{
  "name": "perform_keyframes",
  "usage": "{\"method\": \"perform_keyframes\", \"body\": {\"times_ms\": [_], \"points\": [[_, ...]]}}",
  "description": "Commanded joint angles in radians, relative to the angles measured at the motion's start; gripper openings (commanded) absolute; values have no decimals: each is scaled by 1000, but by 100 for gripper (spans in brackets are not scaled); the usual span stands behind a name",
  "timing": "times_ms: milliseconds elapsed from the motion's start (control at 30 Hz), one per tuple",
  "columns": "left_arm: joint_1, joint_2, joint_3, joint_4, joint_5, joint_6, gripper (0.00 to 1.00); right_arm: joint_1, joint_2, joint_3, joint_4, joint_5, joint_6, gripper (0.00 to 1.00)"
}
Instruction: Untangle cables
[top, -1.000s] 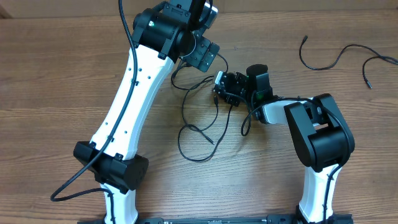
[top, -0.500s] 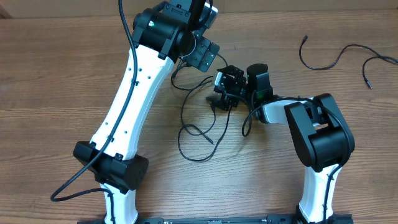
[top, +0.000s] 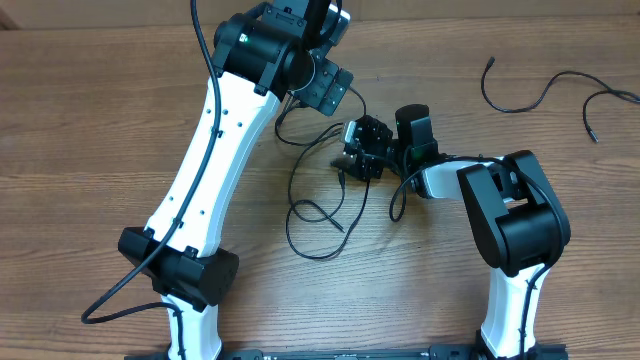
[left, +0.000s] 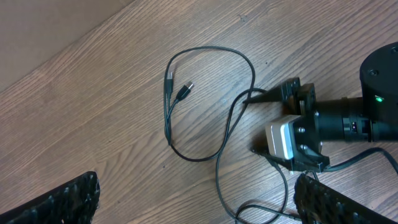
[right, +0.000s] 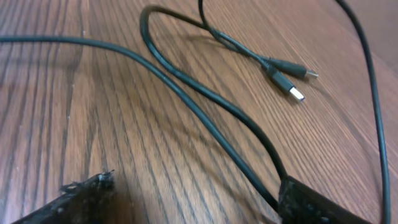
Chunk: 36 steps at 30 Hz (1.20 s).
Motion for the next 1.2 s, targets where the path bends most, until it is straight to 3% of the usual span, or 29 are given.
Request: {"method": "perform_keyframes", "body": {"times_ms": [0, 167, 400, 1000, 1167], "points": [[4, 6, 14, 1, 9, 5, 100, 6, 14, -5, -12, 26, 6, 91], [4, 6, 14, 1, 9, 5, 100, 6, 14, -5, 26, 26, 6, 90], [4, 6, 14, 1, 9, 5, 100, 6, 14, -5, 107, 26, 5, 78], [4, 6, 14, 1, 9, 5, 100, 6, 117, 22, 227, 61, 2, 70], [3, 6, 14, 1, 9, 5, 100, 6, 117, 24, 236, 70, 2, 53]]}}
